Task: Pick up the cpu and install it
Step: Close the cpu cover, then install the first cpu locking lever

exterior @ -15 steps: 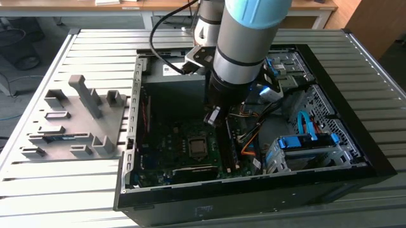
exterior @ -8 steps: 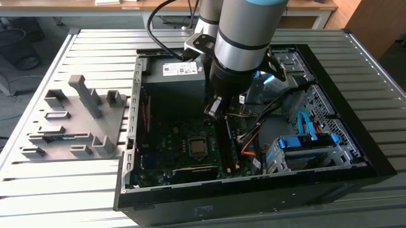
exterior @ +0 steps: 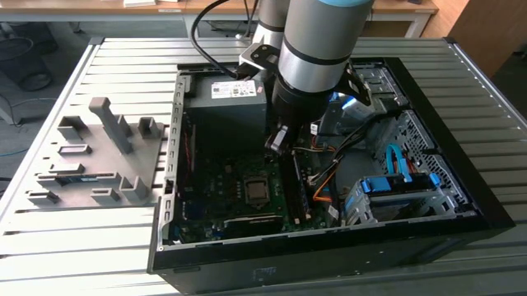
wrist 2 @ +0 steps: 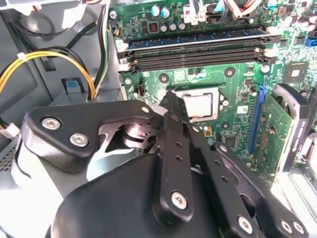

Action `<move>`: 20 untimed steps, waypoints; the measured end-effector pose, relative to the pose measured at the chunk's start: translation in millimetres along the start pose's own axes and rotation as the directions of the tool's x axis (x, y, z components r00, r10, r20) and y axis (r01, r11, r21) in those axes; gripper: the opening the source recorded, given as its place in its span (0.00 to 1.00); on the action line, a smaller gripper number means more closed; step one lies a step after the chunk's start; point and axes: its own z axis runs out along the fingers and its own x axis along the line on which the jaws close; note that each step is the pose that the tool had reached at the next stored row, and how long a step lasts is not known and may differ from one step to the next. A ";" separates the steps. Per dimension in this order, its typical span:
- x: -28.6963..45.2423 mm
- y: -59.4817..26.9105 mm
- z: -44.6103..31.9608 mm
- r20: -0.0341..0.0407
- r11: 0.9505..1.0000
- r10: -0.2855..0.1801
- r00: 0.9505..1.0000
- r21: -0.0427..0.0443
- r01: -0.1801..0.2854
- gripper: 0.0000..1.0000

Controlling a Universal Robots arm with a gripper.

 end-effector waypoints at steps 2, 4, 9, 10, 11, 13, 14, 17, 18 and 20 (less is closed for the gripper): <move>0.0 0.0 0.0 0.000 1.000 0.000 1.000 0.000 0.000 0.10; 0.0 0.0 0.0 0.000 1.000 0.000 1.000 0.000 0.000 0.10; -2.8 2.9 2.0 0.000 1.000 -0.002 1.000 0.000 0.002 0.10; -3.5 3.9 2.6 -0.001 1.000 -0.005 1.000 0.000 0.005 0.10; -4.1 4.8 3.2 -0.001 1.000 -0.008 1.000 0.000 0.008 0.10; -5.3 6.7 4.6 -0.001 1.000 -0.013 1.000 0.000 0.013 0.10; -5.4 7.8 5.6 0.000 1.000 -0.015 1.000 0.000 0.015 0.10; -4.5 9.4 9.4 -0.001 0.999 -0.038 0.999 -0.002 0.038 0.10; -4.5 9.3 10.5 -0.002 0.998 -0.056 0.998 -0.002 0.056 0.10; -4.4 9.1 12.7 -0.005 0.996 -0.091 0.996 -0.004 0.091 0.10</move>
